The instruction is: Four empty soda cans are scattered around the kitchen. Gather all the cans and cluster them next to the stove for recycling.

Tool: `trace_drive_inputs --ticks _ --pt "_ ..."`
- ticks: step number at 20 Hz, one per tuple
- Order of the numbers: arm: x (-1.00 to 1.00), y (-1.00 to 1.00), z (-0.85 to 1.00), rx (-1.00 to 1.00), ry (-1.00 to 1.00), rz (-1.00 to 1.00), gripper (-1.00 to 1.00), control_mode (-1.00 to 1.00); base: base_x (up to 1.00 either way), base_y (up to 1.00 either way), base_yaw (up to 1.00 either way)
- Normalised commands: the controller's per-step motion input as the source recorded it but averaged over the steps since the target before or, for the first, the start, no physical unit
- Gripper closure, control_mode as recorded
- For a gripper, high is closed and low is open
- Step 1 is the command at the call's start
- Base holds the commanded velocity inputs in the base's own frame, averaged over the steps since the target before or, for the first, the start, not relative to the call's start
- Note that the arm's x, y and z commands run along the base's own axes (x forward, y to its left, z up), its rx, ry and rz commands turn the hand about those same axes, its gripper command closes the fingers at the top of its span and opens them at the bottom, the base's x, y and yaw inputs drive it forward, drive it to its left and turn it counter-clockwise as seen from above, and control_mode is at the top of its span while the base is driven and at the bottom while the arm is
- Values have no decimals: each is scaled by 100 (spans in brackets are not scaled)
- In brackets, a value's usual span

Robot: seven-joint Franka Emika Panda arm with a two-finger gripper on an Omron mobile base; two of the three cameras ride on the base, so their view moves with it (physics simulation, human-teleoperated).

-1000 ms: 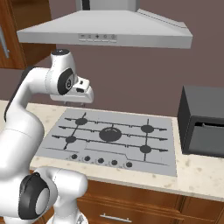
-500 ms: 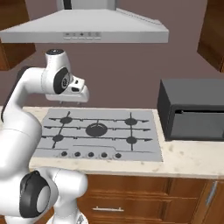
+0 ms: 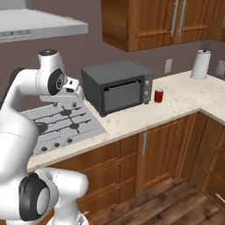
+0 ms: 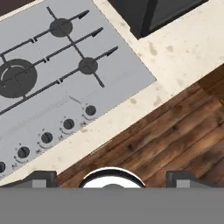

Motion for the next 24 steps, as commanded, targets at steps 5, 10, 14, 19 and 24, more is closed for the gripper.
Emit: trace_drive_inputs --ticks 5,10,14,19,24 --pt "0 0 0 0 0 0 -100 100 -3 -36 -66" --pt "0 0 0 0 0 0 -100 100 0 -80 -22" --pt "0 0 0 0 0 0 -100 100 2 -88 0" --pt "0 0 0 0 0 0 -100 100 30 -80 4" --pt "0 0 0 0 0 0 -100 100 55 -72 11"
